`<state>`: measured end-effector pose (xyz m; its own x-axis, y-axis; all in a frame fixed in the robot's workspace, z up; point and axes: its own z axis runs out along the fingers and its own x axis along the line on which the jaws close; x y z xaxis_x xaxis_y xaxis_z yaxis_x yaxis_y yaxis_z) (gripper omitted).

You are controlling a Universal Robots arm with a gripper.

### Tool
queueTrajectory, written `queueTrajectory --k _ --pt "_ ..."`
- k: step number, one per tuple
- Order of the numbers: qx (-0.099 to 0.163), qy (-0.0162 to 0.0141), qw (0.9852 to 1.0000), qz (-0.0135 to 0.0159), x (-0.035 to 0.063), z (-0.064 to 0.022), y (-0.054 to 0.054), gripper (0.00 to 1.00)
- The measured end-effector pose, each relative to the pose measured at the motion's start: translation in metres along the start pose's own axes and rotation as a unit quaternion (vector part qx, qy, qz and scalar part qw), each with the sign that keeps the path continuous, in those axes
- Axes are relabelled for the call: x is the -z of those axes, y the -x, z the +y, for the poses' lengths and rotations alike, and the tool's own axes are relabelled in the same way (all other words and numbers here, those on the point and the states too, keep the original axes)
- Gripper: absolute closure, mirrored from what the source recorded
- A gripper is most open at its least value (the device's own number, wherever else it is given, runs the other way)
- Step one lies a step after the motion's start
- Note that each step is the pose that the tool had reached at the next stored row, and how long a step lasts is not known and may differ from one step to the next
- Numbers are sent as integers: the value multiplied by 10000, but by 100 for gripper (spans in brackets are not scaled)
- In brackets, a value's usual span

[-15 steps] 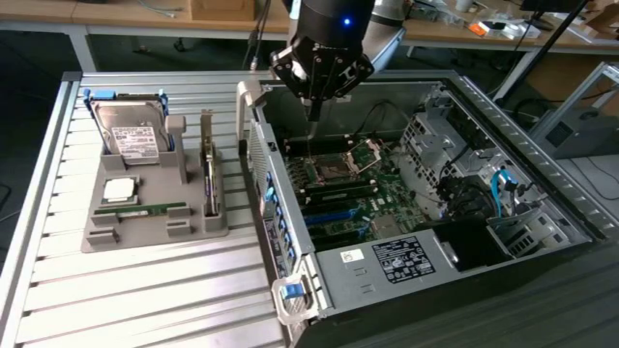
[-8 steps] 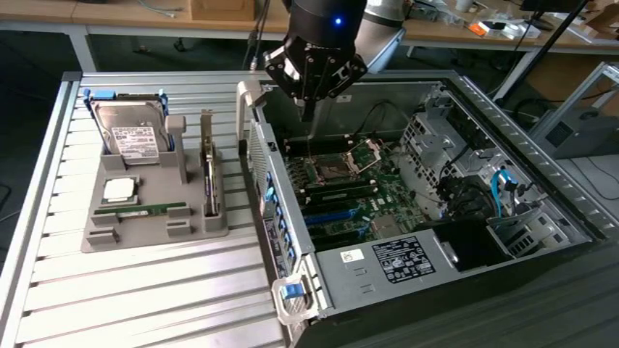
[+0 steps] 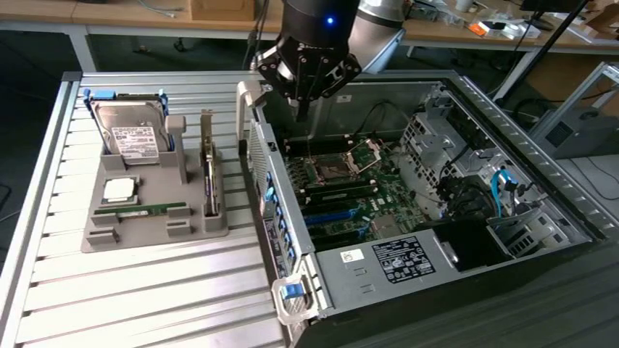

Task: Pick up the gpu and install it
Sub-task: 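Reach for the gpu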

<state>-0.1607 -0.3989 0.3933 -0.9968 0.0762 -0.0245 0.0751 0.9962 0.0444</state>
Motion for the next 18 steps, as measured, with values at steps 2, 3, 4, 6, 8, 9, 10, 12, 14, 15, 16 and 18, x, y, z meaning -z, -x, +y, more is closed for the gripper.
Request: queueTrajectory --k 2,3,4,6,8,9,10,12,14,15,16,18 --pt "0 0 10000 0 1 -1 -17 89" --pt "0 0 10000 0 1 -2 -23 89" --pt "0 0 10000 0 1 -2 -29 89" --pt "0 0 10000 0 1 -4 -46 89" --pt "0 0 10000 0 2 -4 -61 89" --pt "0 0 10000 0 2 -5 -66 89" --pt "0 0 10000 0 2 -5 -72 89" --pt "0 0 10000 0 2 -6 -83 89" --pt "0 0 10000 0 3 -7 -95 89" --pt "0 0 10000 0 3 -8 -103 89" --pt "0 0 10000 0 3 -8 -109 89" --pt "0 0 10000 0 4 -9 -119 89"
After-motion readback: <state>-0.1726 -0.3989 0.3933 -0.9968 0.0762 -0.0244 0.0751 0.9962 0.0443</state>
